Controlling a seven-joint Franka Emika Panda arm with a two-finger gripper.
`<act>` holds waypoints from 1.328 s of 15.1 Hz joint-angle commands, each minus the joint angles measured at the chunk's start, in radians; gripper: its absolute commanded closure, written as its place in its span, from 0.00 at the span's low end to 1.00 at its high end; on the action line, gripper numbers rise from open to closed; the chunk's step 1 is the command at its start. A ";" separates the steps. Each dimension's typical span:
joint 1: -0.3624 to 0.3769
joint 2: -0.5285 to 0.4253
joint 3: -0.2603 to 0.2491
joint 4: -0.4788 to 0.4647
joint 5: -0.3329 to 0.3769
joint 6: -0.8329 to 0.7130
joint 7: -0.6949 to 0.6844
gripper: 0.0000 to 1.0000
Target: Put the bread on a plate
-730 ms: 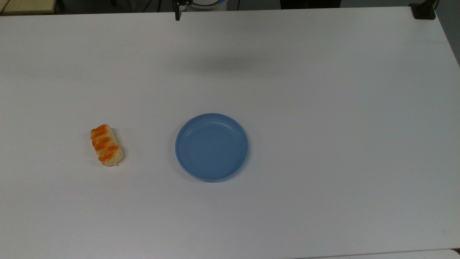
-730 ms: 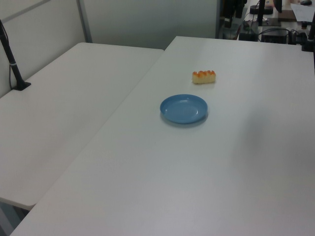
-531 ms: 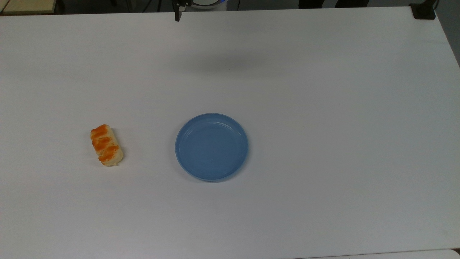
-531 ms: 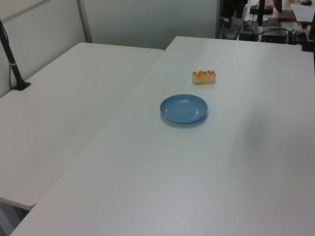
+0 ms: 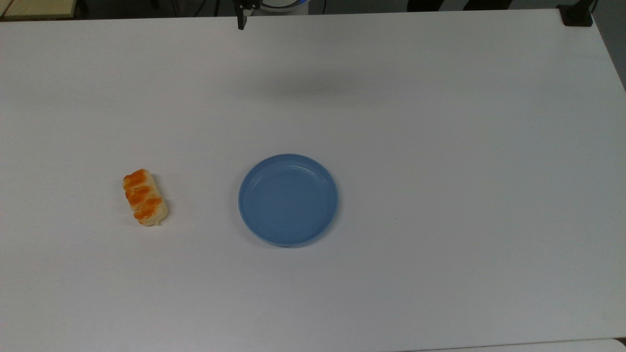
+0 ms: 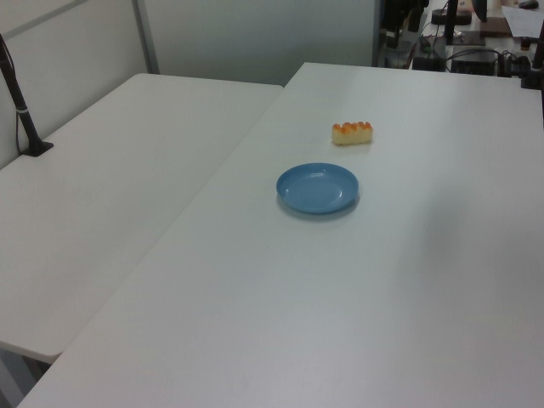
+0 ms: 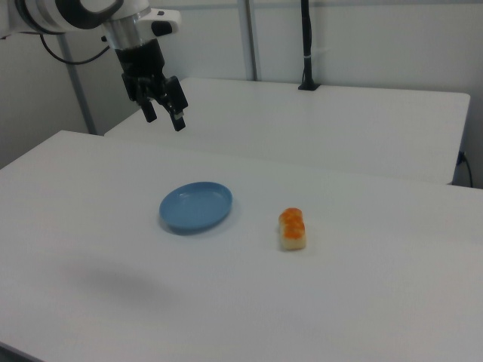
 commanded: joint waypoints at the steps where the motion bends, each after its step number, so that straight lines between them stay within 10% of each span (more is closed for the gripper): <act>1: 0.012 -0.016 -0.007 -0.016 0.017 0.010 0.023 0.00; 20: 0.009 -0.028 -0.005 -0.014 0.019 -0.110 -0.144 0.00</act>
